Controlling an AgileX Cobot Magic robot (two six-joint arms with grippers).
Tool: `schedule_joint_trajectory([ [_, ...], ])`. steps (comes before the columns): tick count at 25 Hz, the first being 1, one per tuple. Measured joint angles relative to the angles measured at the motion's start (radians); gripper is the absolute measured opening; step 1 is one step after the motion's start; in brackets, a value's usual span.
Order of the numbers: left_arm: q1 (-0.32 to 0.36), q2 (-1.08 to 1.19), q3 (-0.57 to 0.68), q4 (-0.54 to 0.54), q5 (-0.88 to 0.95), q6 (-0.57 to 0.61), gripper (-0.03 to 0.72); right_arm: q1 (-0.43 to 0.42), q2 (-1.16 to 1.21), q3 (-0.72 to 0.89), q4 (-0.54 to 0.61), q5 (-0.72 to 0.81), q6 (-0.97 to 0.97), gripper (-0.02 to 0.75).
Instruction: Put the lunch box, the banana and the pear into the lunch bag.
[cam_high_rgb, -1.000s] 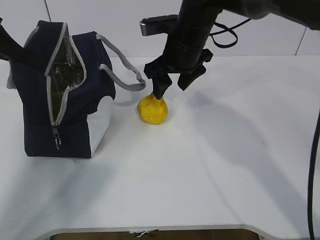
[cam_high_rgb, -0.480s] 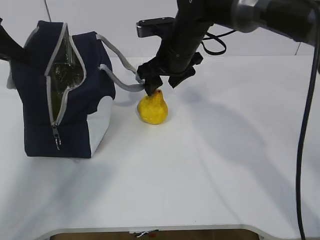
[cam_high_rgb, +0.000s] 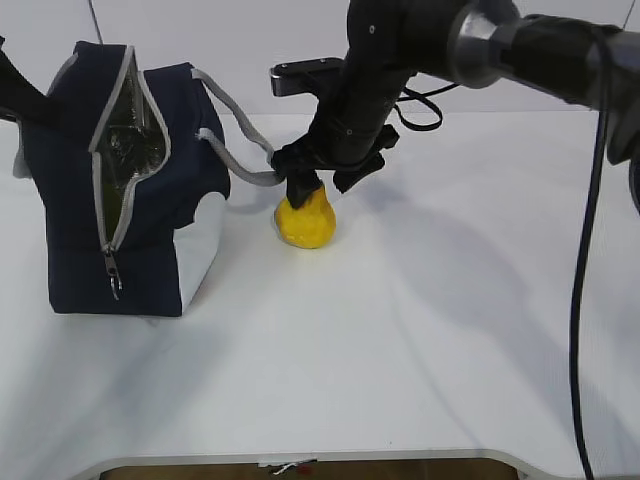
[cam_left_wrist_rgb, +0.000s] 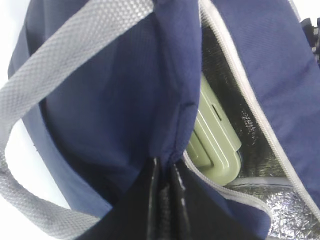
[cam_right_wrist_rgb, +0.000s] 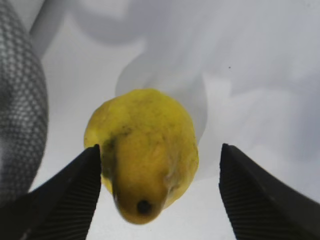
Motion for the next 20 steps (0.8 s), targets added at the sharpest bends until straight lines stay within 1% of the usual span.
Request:
schedule_joint_trajectory([
  [4, 0.000, 0.000, 0.000, 0.001, 0.000, 0.000, 0.012, 0.000, 0.002, 0.000, 0.000, 0.000, 0.000, 0.575],
  [6, 0.000, 0.000, 0.000, 0.001, 0.000, 0.000, 0.012, 0.000, 0.002, 0.000, 0.000, 0.002, 0.000, 0.544],
  [8, 0.000, 0.000, 0.000, 0.001, 0.000, 0.000, 0.012, 0.000, 0.002, 0.000, 0.000, 0.004, 0.000, 0.492],
  [12, 0.000, 0.000, 0.000, 0.002, 0.000, 0.000, 0.012, 0.000, 0.002, 0.000, 0.010, 0.015, 0.000, 0.360],
  [14, 0.000, 0.000, 0.000, 0.002, 0.000, 0.000, 0.012, 0.000, 0.002, -0.006, 0.010, 0.030, 0.000, 0.319],
  [16, 0.000, 0.000, 0.000, 0.002, 0.000, 0.000, 0.012, 0.000, 0.002, -0.018, 0.007, 0.057, 0.000, 0.299],
  [20, 0.000, 0.000, 0.000, 0.002, 0.000, 0.000, 0.012, 0.000, 0.002, -0.076, 0.002, 0.133, -0.001, 0.294],
])
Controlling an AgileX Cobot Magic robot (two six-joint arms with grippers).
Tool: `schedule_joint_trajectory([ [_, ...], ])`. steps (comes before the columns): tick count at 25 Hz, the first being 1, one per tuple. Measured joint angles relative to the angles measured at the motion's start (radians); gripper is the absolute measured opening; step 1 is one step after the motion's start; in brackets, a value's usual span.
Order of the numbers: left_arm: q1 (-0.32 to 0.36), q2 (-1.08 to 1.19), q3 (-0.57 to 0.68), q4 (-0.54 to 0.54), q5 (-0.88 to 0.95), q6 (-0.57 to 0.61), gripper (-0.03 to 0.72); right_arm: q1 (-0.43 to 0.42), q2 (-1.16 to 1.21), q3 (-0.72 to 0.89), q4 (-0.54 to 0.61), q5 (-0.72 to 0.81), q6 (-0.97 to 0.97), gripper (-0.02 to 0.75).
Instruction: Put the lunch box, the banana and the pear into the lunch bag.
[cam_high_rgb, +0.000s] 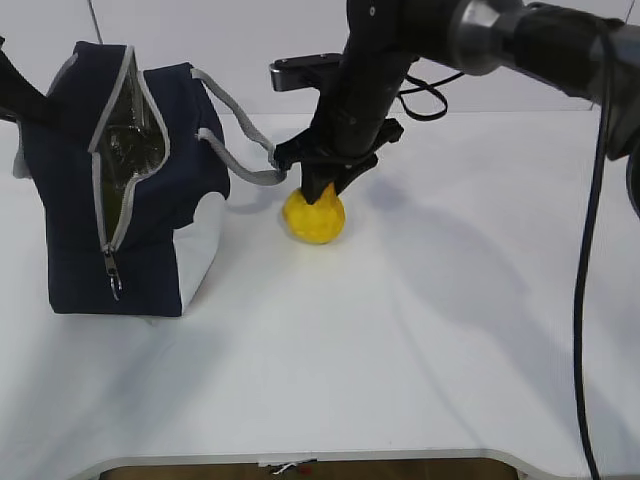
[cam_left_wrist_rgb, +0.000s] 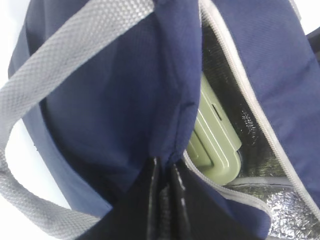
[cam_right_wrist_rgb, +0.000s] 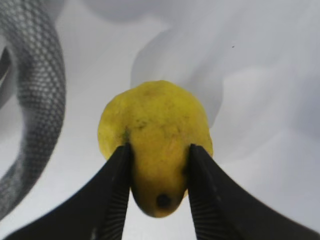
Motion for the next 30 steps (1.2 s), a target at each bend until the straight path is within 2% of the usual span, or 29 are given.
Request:
schedule_joint_trajectory([
  [7, 0.000, 0.000, 0.000, 0.000, 0.000, 0.000, 0.012, 0.000, -0.014, -0.059, -0.016, 0.051, 0.000, 0.293],
  [13, 0.000, 0.000, 0.000, 0.000, 0.000, 0.000, 0.012, 0.000, -0.106, -0.059, -0.088, 0.063, -0.002, 0.291],
  [18, 0.000, 0.000, 0.000, -0.048, 0.000, 0.000, 0.012, 0.000, -0.198, -0.060, -0.115, 0.066, -0.002, 0.290],
  [24, -0.042, 0.000, 0.000, -0.167, 0.000, -0.002, 0.012, 0.000, -0.236, -0.067, 0.001, 0.060, -0.002, 0.290],
  [30, -0.112, 0.006, 0.000, -0.198, 0.000, -0.002, 0.012, 0.000, -0.236, -0.067, 0.076, 0.025, -0.002, 0.290],
])
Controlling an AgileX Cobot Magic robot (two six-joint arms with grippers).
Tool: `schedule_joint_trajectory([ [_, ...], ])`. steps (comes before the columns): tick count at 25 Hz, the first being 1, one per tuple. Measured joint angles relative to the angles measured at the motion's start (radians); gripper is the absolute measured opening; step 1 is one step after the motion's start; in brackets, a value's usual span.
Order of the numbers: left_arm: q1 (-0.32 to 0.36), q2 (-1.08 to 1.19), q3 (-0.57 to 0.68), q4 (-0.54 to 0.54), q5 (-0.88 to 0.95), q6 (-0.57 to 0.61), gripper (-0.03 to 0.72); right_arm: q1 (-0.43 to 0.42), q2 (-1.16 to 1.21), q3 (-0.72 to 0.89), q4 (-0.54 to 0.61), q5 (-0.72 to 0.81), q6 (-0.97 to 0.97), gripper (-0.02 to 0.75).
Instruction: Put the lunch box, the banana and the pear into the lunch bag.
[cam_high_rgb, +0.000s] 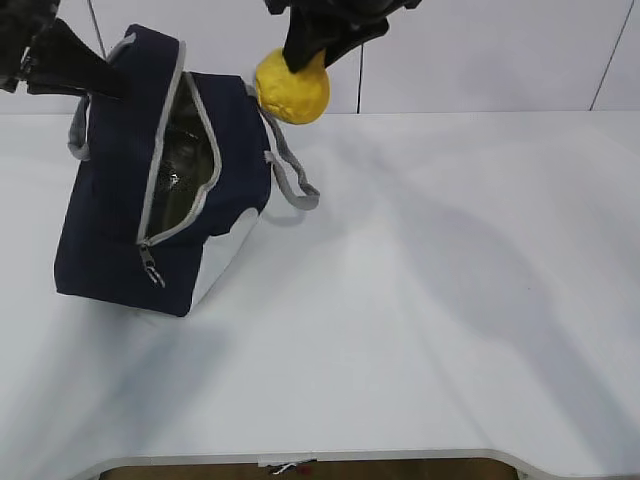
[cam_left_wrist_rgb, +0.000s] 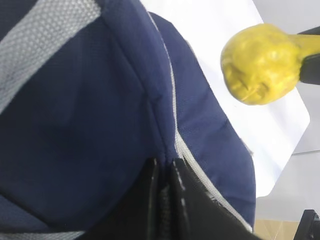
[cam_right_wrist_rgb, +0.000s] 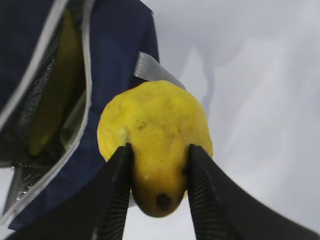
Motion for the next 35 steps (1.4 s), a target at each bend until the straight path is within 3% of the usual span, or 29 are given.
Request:
schedule_joint_trajectory([
  [12, -0.010, 0.000, 0.000, -0.001, 0.000, 0.000, 0.012, 0.000, 0.000, 0.000, 0.074, -0.027, 0.000, 0.290],
  [31, -0.010, 0.000, 0.000, -0.071, 0.000, 0.000, 0.012, 0.000, 0.176, 0.000, 0.434, -0.216, -0.133, 0.290],
  [35, -0.010, 0.000, 0.000, -0.073, 0.000, 0.000, 0.012, 0.000, 0.203, 0.000, 0.483, -0.241, -0.162, 0.358],
])
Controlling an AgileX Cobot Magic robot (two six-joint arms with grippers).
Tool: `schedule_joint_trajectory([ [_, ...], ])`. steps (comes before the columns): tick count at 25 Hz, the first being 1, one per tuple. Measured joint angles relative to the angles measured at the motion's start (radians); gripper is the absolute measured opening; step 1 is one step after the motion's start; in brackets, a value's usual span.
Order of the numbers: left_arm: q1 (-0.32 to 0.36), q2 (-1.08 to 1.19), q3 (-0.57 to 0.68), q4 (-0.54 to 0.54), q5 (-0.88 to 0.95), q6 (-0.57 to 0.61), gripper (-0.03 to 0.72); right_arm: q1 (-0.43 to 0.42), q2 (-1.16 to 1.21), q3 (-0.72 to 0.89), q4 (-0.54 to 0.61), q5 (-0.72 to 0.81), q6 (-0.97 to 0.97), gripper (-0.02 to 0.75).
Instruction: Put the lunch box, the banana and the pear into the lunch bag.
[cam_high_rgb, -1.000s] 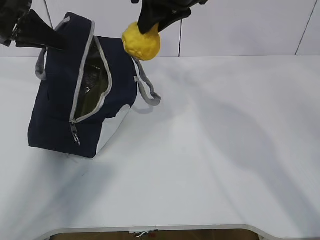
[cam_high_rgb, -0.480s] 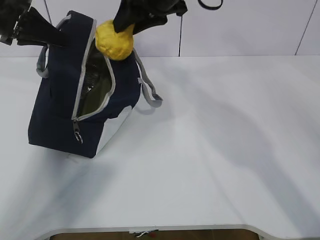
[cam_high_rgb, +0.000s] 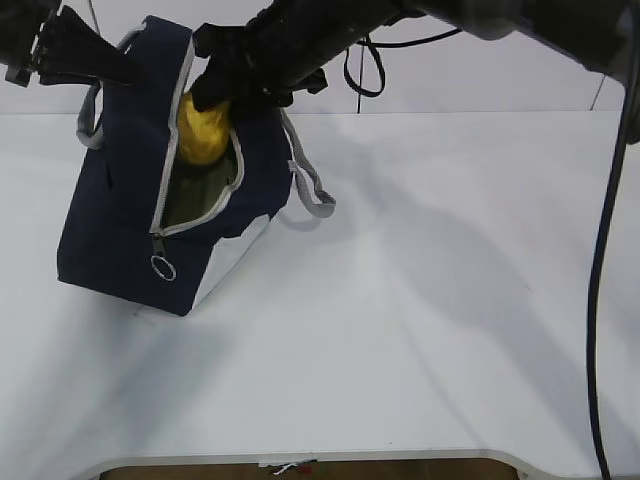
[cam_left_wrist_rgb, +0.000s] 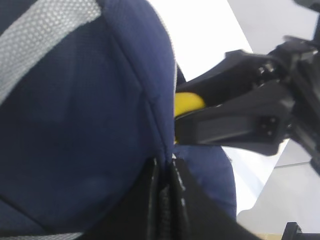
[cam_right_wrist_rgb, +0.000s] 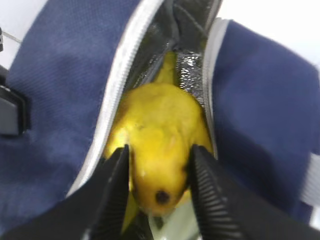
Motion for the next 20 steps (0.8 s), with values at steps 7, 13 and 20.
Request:
schedule_joint_trajectory([
  [7, 0.000, 0.001, 0.000, -0.001, 0.000, 0.000, 0.012, 0.000, 0.002, -0.007, 0.016, 0.027, -0.032, 0.536],
  [13, 0.000, 0.001, 0.000, -0.001, 0.000, 0.000, 0.012, -0.007, -0.023, -0.072, -0.046, 0.166, -0.051, 0.529],
  [20, 0.000, 0.001, 0.000, 0.017, 0.000, 0.000, 0.012, -0.013, -0.049, -0.080, -0.281, 0.189, 0.041, 0.529],
])
